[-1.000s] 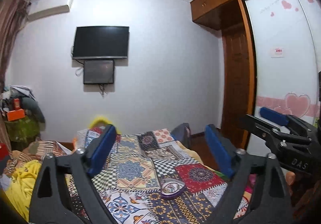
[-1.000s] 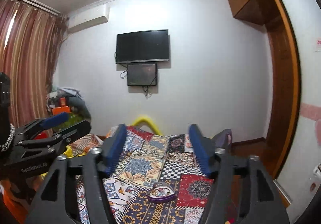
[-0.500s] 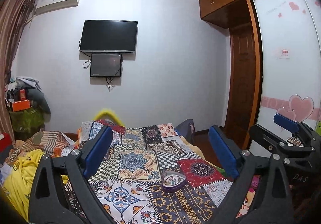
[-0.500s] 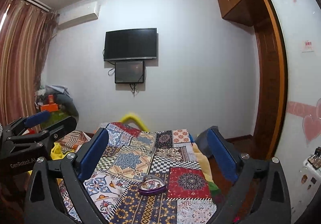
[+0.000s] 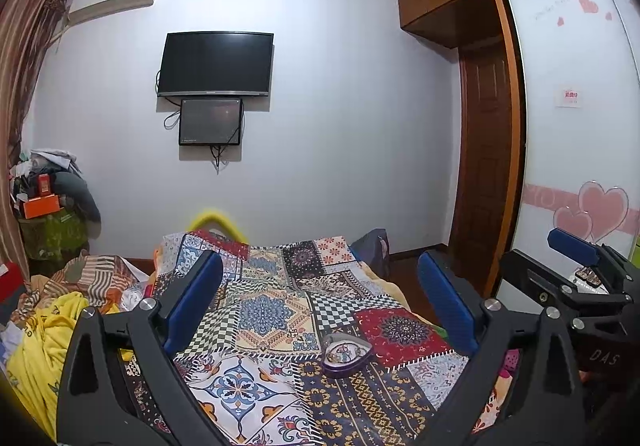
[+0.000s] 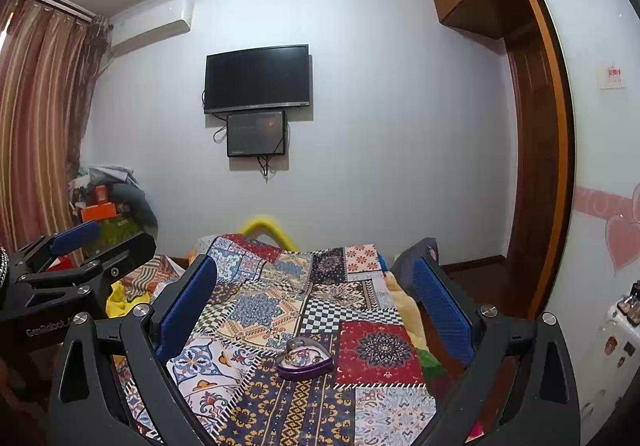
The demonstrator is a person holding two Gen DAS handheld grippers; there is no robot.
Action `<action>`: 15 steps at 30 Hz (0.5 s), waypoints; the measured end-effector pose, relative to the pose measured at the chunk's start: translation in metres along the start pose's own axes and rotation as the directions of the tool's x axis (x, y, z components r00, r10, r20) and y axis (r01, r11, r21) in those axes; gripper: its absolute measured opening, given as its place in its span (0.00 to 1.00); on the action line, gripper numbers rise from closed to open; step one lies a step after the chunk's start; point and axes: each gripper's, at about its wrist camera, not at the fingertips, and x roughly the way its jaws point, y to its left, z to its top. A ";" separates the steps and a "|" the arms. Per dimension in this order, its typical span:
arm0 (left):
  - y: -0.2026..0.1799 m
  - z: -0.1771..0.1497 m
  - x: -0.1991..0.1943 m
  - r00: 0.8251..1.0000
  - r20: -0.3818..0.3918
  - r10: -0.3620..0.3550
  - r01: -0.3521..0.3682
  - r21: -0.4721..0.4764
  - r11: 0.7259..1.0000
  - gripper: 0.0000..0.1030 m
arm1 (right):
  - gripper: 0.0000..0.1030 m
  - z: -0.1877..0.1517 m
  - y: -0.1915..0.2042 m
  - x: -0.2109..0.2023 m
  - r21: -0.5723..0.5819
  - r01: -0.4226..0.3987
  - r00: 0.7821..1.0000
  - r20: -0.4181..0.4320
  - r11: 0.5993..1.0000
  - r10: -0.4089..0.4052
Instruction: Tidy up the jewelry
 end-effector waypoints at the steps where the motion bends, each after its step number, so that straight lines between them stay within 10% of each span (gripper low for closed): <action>1: -0.001 0.000 0.001 1.000 -0.002 0.001 -0.001 0.000 1.000 0.96 | 0.95 0.000 0.000 -0.001 0.000 0.000 1.000 -0.003 1.000 0.000; 15: 0.001 -0.002 0.006 1.000 -0.021 -0.010 0.010 -0.007 1.000 0.96 | 0.95 0.003 0.000 -0.001 0.002 -0.003 1.000 -0.017 1.000 0.003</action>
